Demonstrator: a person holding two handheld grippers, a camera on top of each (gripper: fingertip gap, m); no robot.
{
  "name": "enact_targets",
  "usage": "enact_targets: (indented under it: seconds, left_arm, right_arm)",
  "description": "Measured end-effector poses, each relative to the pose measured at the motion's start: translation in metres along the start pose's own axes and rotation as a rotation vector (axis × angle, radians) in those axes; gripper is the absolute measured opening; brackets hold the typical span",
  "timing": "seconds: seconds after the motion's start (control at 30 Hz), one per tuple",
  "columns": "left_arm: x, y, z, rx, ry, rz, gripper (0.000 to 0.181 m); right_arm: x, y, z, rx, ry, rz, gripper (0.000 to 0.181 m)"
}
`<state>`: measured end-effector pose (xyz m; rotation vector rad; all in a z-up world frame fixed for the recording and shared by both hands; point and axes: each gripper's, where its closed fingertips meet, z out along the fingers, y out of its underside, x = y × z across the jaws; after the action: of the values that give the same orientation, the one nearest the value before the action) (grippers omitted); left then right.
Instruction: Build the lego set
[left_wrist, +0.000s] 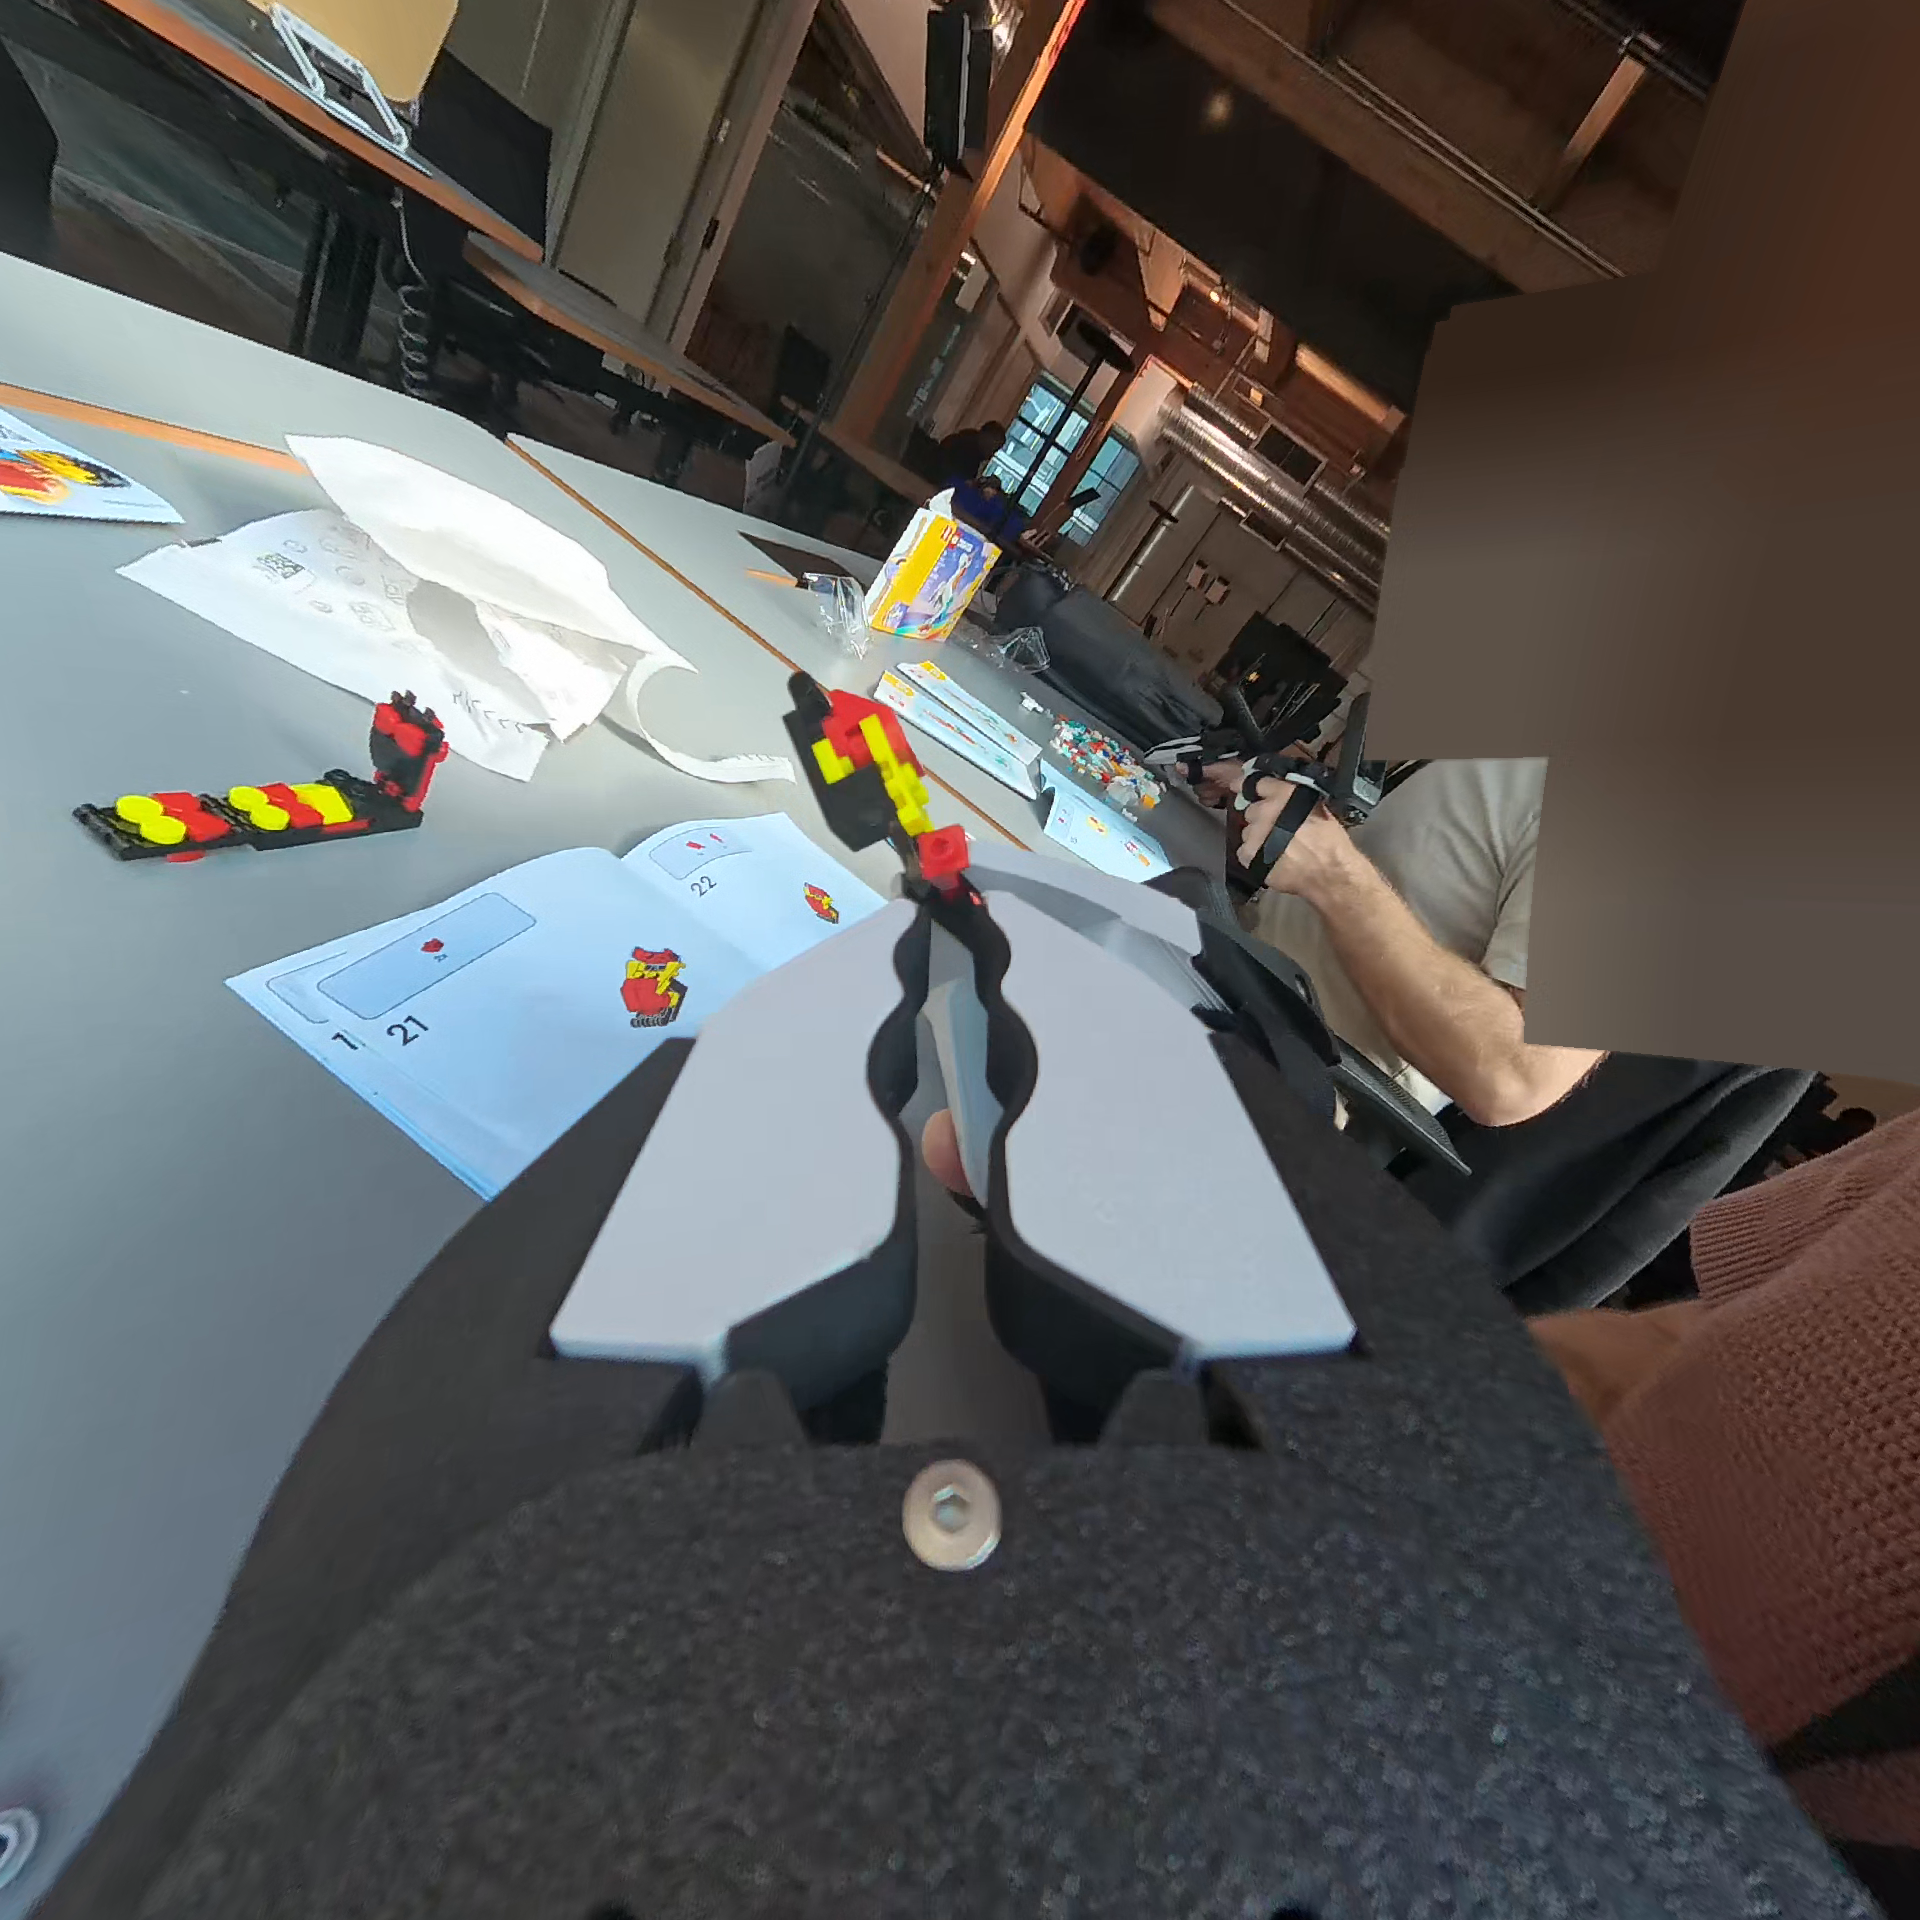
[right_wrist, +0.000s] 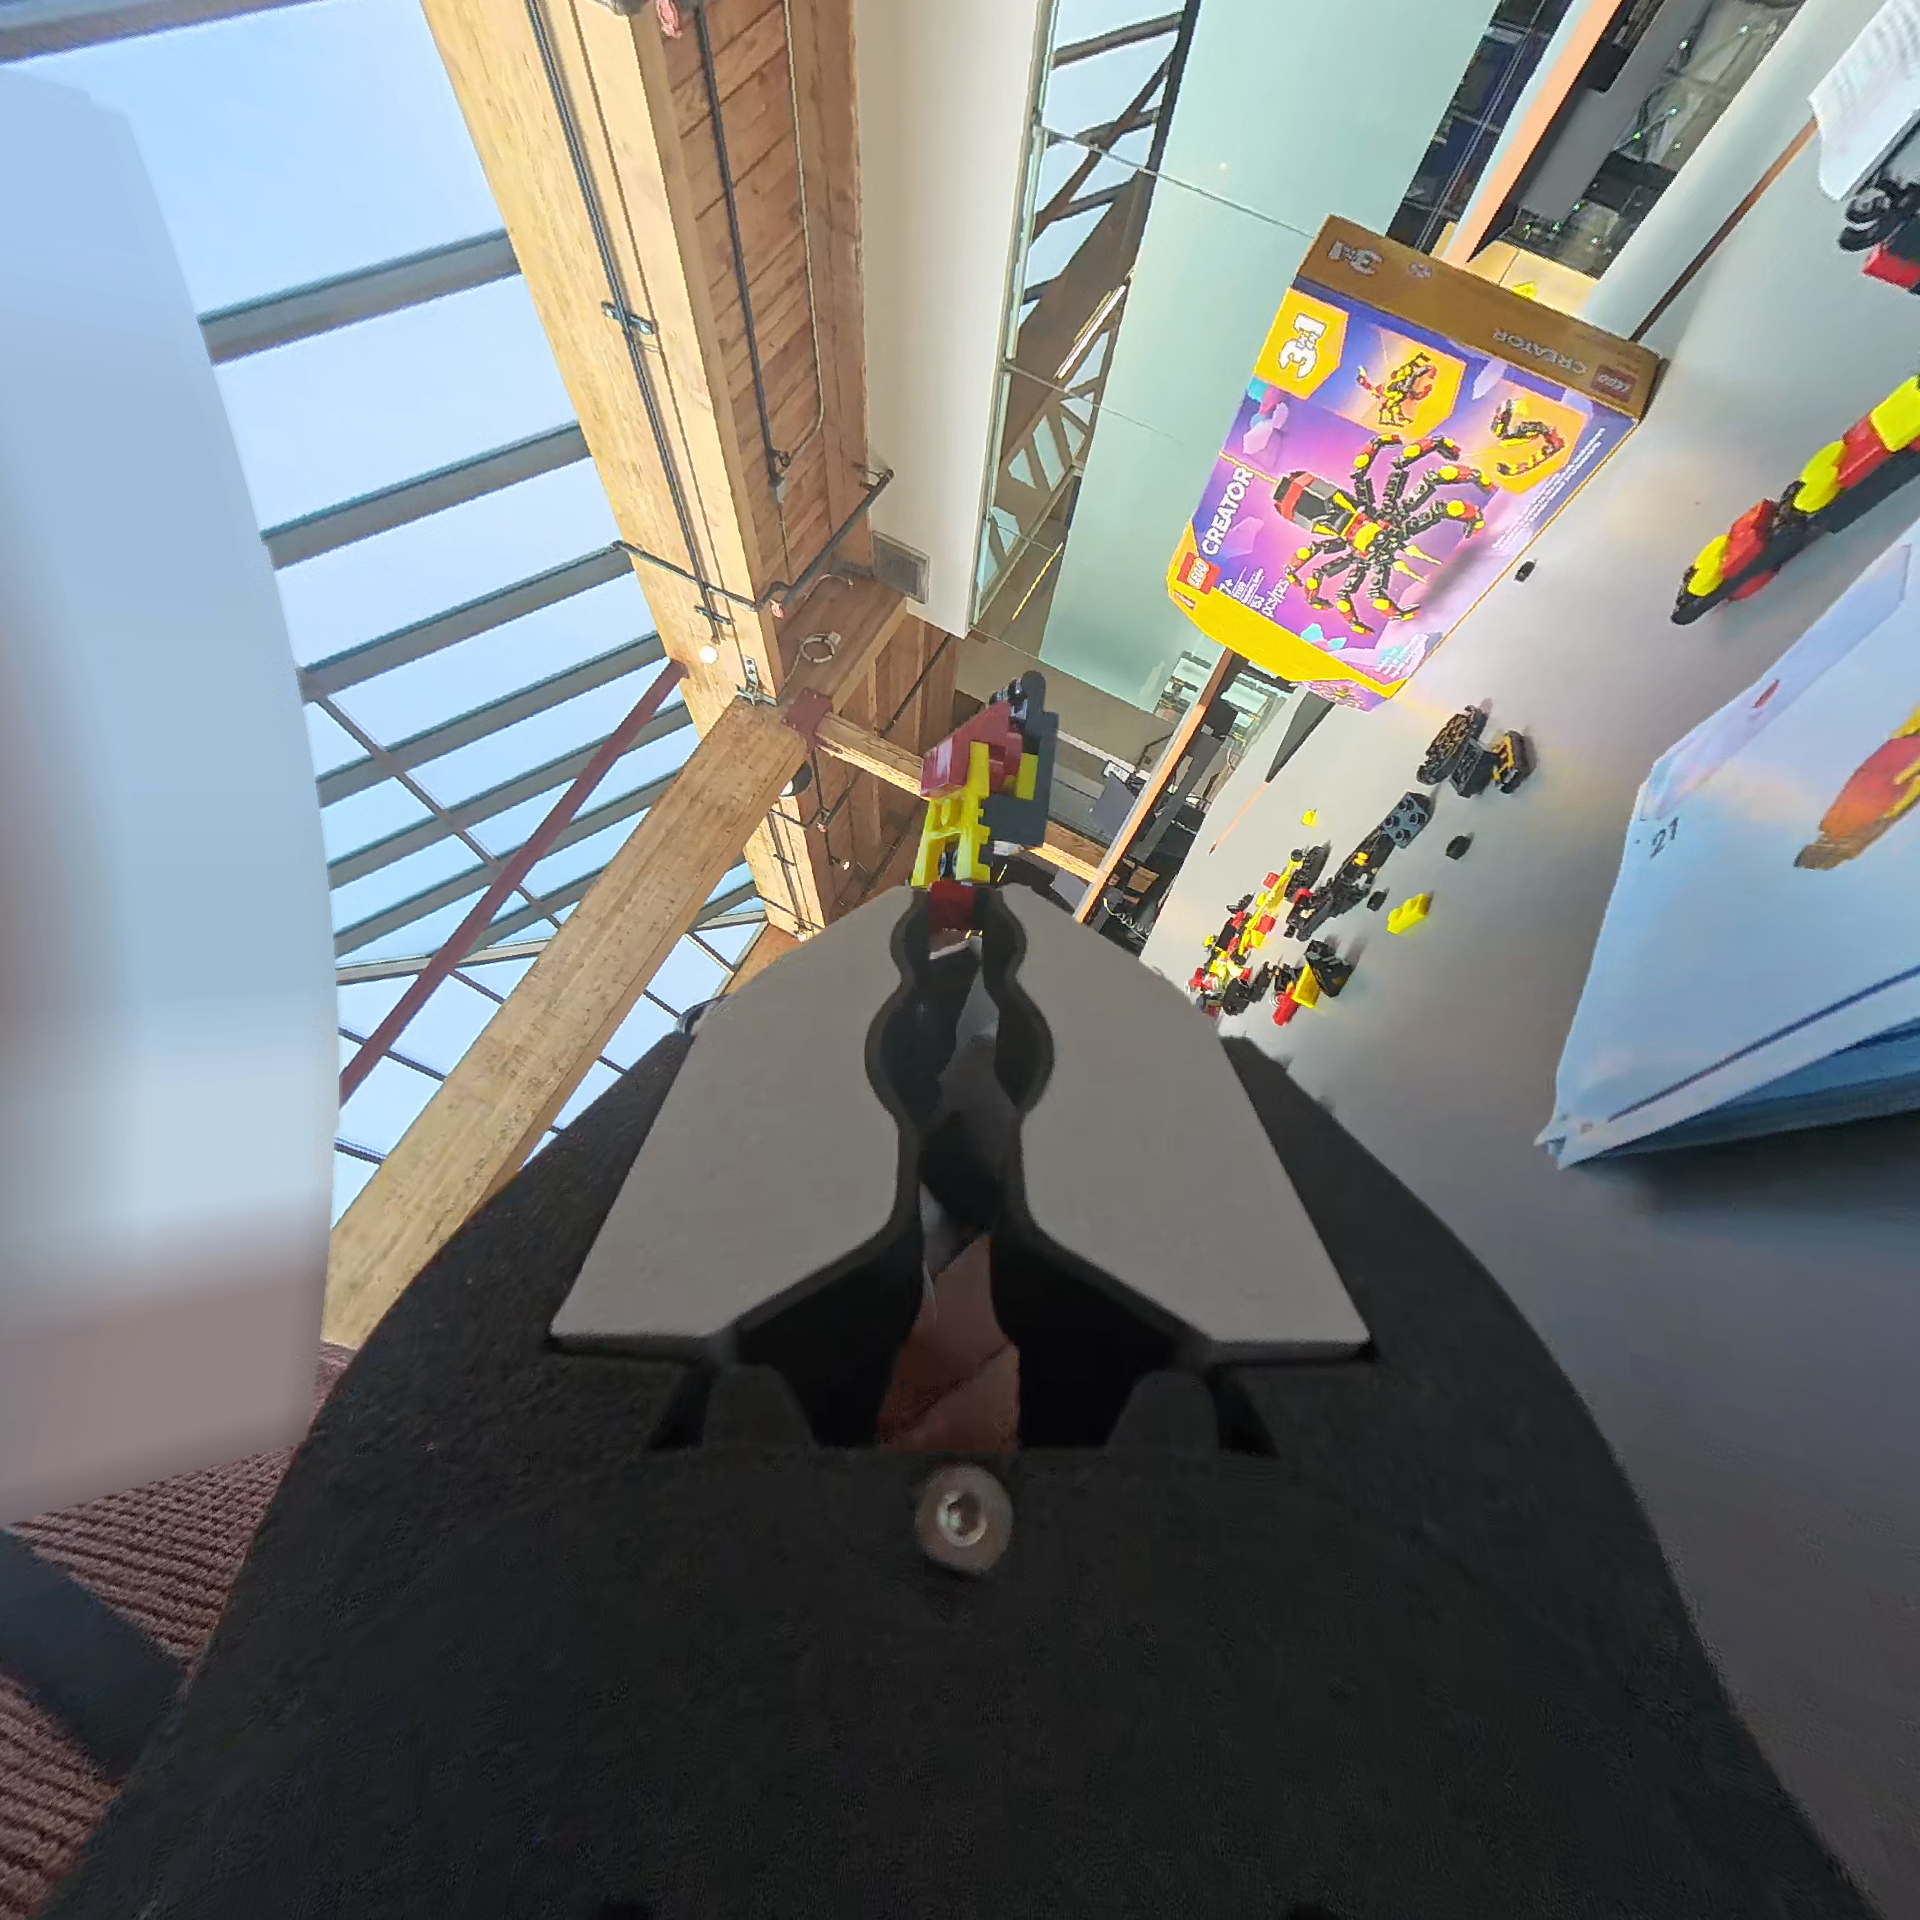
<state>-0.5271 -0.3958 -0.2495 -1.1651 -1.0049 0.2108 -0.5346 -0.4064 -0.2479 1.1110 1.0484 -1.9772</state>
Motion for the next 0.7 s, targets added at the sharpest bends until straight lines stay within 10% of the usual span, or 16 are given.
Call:
enact_targets:
  seconds: [0.7]
  left_arm:
    - [0.001, -0.014, -0.007, 0.165, 0.01, 0.025, 0.009]
  right_arm:
    - [-0.007, 0.007, 0.003, 0.015, -0.065, 0.083, 0.008]
